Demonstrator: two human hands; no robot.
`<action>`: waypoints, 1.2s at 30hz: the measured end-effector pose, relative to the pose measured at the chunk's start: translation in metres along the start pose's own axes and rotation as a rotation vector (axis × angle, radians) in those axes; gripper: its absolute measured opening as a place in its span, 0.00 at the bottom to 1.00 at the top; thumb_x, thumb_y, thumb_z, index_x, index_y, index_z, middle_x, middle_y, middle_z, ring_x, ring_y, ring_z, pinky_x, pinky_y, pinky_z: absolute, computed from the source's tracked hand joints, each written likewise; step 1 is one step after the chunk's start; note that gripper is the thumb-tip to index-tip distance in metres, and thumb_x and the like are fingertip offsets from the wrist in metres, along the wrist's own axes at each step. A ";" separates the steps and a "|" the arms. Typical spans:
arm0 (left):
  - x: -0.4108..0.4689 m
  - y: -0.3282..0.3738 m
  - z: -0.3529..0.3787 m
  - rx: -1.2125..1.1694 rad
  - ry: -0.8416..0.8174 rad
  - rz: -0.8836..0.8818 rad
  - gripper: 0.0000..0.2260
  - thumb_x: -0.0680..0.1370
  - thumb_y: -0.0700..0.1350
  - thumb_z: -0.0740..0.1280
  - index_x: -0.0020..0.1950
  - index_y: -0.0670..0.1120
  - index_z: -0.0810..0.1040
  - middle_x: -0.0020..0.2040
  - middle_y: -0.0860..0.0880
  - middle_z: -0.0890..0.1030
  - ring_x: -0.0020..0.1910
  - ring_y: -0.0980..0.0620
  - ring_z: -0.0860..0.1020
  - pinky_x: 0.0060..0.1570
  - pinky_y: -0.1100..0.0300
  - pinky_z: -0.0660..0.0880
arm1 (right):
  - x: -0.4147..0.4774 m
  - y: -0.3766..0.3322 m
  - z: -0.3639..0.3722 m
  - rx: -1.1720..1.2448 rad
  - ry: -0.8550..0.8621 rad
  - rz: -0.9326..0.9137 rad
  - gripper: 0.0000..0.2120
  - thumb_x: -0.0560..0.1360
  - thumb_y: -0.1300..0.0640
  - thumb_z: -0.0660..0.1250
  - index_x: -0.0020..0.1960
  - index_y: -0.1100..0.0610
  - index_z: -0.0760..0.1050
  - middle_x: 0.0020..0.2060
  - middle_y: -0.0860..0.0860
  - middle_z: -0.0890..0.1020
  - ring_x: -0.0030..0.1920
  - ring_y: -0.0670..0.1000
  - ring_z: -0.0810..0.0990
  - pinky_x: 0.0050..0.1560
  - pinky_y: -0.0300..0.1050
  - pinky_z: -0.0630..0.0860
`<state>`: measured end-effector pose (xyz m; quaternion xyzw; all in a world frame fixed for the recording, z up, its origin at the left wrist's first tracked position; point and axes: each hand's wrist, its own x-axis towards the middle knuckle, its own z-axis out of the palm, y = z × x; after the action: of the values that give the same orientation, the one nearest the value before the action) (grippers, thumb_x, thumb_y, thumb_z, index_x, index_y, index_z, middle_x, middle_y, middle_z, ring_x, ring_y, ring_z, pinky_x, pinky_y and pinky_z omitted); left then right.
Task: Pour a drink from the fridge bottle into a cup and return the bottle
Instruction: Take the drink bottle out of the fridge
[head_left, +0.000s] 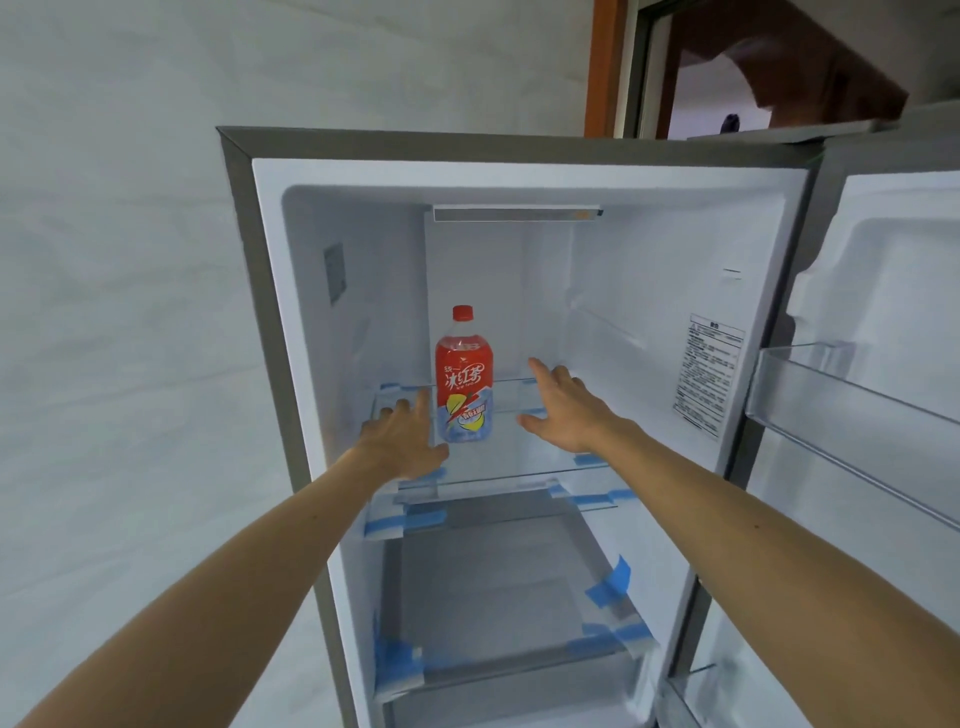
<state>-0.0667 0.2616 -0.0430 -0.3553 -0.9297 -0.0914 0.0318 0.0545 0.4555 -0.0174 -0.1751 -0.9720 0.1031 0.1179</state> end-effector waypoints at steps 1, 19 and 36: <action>0.005 0.000 0.002 -0.007 0.007 0.009 0.37 0.79 0.59 0.64 0.80 0.49 0.48 0.77 0.41 0.64 0.72 0.39 0.69 0.69 0.41 0.69 | 0.005 0.000 0.001 -0.013 0.003 -0.008 0.40 0.79 0.45 0.65 0.80 0.52 0.43 0.74 0.59 0.60 0.72 0.61 0.65 0.66 0.60 0.71; 0.097 -0.009 0.039 -0.215 0.051 -0.142 0.44 0.74 0.69 0.64 0.79 0.46 0.50 0.75 0.40 0.65 0.73 0.38 0.68 0.69 0.41 0.69 | 0.138 -0.032 0.027 0.523 -0.016 -0.032 0.44 0.73 0.47 0.74 0.79 0.49 0.50 0.70 0.57 0.69 0.66 0.59 0.75 0.63 0.59 0.77; 0.103 -0.006 0.038 -0.708 -0.044 -0.150 0.53 0.64 0.75 0.64 0.79 0.48 0.53 0.74 0.44 0.70 0.70 0.41 0.74 0.66 0.40 0.74 | 0.134 -0.016 0.021 0.823 0.107 -0.155 0.31 0.71 0.53 0.77 0.70 0.51 0.67 0.57 0.45 0.77 0.54 0.48 0.80 0.54 0.47 0.80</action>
<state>-0.1467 0.3317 -0.0680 -0.2768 -0.8644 -0.4022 -0.1198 -0.0783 0.4860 -0.0074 -0.0451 -0.8526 0.4642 0.2357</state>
